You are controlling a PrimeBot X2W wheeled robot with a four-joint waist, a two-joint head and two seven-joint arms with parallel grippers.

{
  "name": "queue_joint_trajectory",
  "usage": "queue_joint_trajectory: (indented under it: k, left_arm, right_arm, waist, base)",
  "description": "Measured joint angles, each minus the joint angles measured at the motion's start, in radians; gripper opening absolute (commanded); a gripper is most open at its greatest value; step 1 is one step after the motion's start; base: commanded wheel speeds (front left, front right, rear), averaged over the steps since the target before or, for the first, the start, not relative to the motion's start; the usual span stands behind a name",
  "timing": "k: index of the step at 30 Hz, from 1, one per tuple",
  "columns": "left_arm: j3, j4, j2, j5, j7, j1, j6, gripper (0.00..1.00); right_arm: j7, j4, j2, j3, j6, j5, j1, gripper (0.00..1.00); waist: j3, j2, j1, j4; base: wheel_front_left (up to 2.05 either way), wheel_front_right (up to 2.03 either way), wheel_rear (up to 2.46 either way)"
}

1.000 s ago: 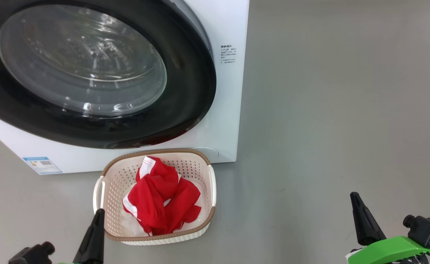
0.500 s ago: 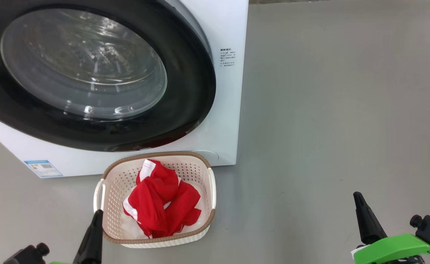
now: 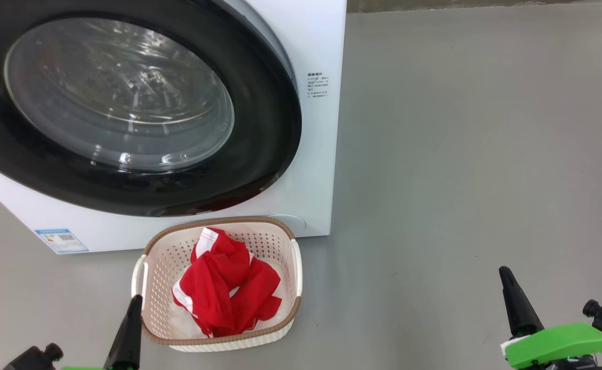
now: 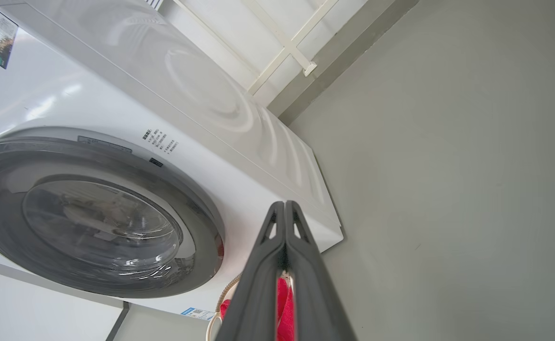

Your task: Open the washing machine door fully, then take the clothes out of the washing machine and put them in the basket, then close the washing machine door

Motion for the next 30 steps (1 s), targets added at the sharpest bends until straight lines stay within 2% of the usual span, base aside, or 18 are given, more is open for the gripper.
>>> queue_joint_trajectory:
  k: [30]
  left_arm:
    - [0.031,0.01,-0.021,-0.287,0.08,-0.022,0.0,0.0]
  right_arm:
    - [0.086,-0.008,-0.005,-0.028,0.0,0.303,-0.038,0.0]
  waist:
    - [-0.03,0.0,0.0,-0.003]
  base:
    - [0.0,0.0,0.0]
